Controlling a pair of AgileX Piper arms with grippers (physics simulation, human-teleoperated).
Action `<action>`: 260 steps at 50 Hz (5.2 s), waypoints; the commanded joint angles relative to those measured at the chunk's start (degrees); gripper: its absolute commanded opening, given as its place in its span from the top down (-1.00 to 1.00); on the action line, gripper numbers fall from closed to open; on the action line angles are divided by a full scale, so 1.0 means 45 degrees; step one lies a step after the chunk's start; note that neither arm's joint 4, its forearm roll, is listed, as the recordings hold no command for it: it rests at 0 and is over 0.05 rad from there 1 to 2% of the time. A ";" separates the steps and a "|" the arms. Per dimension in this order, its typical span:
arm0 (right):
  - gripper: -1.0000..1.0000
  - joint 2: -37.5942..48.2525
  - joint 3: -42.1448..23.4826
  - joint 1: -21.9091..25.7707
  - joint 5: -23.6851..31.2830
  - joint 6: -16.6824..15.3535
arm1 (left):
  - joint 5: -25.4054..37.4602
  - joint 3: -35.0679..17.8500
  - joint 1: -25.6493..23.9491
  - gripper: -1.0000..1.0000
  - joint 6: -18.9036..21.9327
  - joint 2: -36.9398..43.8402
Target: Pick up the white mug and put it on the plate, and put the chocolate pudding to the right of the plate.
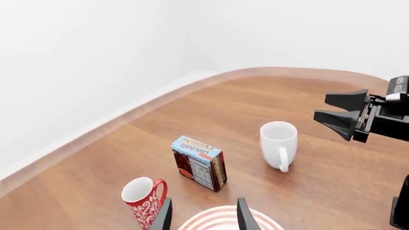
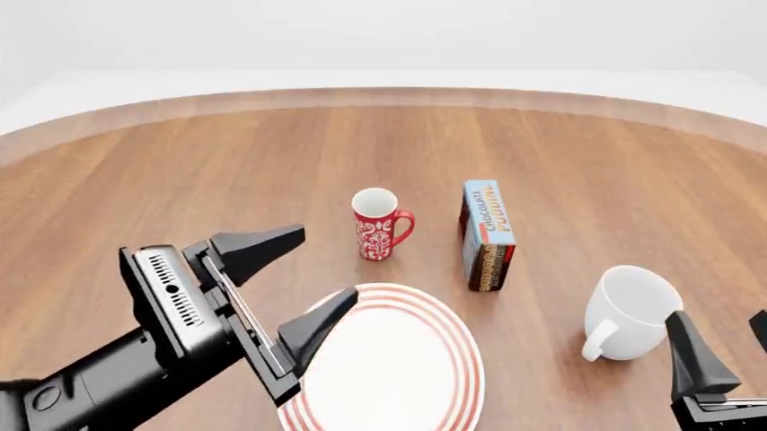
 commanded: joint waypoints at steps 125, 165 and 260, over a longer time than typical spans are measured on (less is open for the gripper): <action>-1.00 0.0084 0.0003 0.0017 -0.0065 0.0217 | -0.2013 -0.4764 -0.3120 -1.00 -0.0705 0.8827; -1.00 -0.0037 0.0014 0.0034 0.0034 0.0232 | -0.1335 -0.6615 -0.3383 -1.00 -0.0681 1.0458; -1.00 0.1004 0.0031 0.0107 -0.1062 0.0406 | 0.0392 -1.0221 -0.3765 -1.00 -0.0509 1.3397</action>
